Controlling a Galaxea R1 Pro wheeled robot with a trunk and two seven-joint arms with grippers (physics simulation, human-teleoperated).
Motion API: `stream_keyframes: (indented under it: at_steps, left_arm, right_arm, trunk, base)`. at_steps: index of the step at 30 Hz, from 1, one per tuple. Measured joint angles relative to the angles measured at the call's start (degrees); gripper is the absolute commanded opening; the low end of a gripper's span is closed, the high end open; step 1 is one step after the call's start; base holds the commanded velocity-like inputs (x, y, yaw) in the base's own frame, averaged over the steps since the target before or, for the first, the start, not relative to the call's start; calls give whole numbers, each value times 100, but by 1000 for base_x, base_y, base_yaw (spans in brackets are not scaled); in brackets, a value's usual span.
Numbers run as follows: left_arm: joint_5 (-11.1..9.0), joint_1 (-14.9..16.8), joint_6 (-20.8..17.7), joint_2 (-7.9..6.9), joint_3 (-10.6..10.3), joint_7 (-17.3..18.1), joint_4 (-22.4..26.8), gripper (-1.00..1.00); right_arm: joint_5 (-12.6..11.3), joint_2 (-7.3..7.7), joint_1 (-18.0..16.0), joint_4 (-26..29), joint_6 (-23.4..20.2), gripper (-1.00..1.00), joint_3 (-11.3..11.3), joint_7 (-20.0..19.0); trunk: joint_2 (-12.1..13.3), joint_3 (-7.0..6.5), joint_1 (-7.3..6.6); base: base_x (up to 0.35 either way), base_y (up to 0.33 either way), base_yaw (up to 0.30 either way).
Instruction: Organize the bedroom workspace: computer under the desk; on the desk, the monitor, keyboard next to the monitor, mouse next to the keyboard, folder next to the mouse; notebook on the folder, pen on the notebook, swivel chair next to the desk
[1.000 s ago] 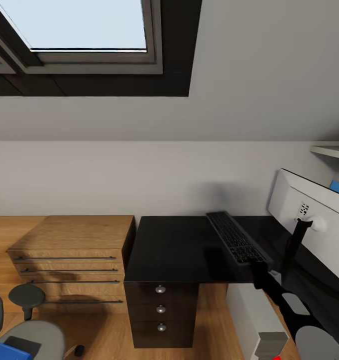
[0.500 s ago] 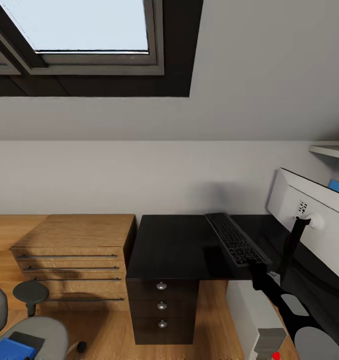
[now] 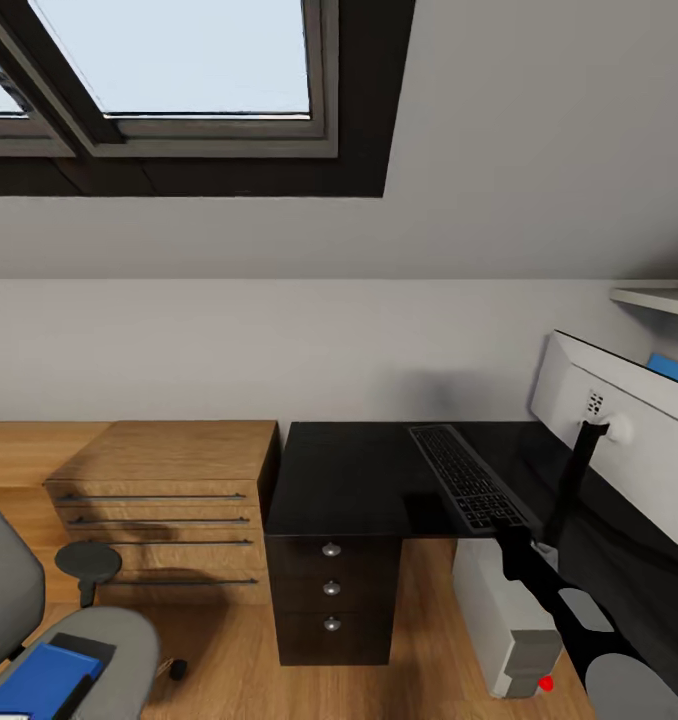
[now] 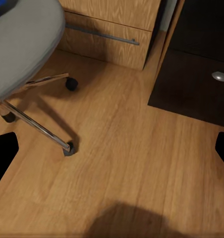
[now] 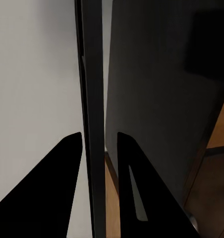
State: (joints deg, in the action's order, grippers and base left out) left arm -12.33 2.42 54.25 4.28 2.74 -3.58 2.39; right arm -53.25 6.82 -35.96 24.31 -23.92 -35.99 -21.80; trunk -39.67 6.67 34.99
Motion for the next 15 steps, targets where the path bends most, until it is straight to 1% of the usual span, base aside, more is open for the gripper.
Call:
stream_keyframes:
  at_steps: [3, 6, 9, 12, 15]
  left_arm:
    - [0, 0, 0, 0, 1, 0, 0, 100]
    - [-1, 0, 0, 1, 1, 0, 0, 100]
    - [-3, 0, 2, 1, 1, 0, 0, 100]
    - [-3, 0, 2, 1, 1, 0, 3, 100]
    - [-3, 0, 1, 1, 1, 0, 4, 100]
  right_arm:
    - [3, -31, 0, -2, 85, -100, -2, 5]
    - [4, -94, 0, -3, 222, -100, -1, 5]
    - [3, -143, 0, -5, 362, -100, -2, 2]
    - [7, -158, 0, -6, 410, -100, 1, 2]
    - [5, -160, 0, -5, 428, -100, 0, 3]
  trunk:
    - [0, 0, 0]
    - [0, 0, 0]
    - [1, 0, -1]
    - [1, 0, -1]
    - [1, 0, -1]
  base:
    - [-14, 2, 0]
    - [-6, 34, 0]
    - [-2, 181, 0]
    - [-1, 239, 0]
    - [0, 118, -13]
